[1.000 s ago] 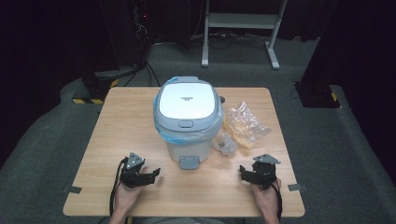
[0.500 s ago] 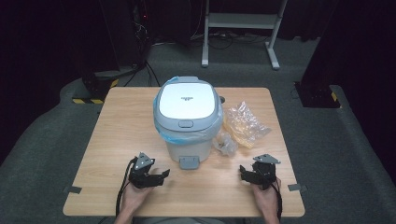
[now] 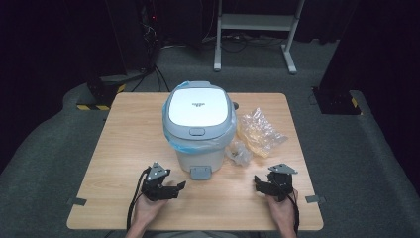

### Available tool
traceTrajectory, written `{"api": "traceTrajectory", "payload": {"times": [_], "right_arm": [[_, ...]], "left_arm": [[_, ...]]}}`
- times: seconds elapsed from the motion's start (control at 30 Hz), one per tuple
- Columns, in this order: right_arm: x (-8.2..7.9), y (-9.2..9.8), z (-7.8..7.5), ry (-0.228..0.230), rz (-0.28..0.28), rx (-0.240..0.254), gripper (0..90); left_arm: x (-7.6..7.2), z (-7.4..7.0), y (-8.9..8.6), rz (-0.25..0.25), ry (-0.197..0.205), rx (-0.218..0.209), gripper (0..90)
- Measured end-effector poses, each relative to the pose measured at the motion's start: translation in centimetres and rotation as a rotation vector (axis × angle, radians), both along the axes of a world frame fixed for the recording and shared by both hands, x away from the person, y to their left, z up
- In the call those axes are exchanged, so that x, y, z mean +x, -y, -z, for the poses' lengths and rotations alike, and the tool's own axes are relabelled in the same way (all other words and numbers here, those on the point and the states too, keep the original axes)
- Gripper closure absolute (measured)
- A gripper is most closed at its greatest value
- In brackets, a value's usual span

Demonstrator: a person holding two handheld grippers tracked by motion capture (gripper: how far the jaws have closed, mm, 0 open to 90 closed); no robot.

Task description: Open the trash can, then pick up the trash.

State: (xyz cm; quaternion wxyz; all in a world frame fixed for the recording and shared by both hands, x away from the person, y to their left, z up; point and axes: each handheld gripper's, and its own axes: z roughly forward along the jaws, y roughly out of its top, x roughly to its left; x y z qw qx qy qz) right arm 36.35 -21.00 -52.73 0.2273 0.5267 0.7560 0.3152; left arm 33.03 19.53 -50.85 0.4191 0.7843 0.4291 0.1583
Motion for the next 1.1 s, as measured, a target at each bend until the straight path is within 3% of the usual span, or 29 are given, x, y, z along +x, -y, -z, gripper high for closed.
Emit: {"api": "traceTrajectory", "payload": {"times": [0.63,1.1], "right_arm": [[0.0,0.0,0.0,0.001,-0.002,-0.001,17.9],[0.0,0.0,0.0,0.001,-0.003,0.000,18.3]], "left_arm": [[0.3,-0.1,0.8,0.026,-0.005,-0.022,21.3],[0.5,-0.5,2.2,0.065,0.004,-0.011,22.4]]}}
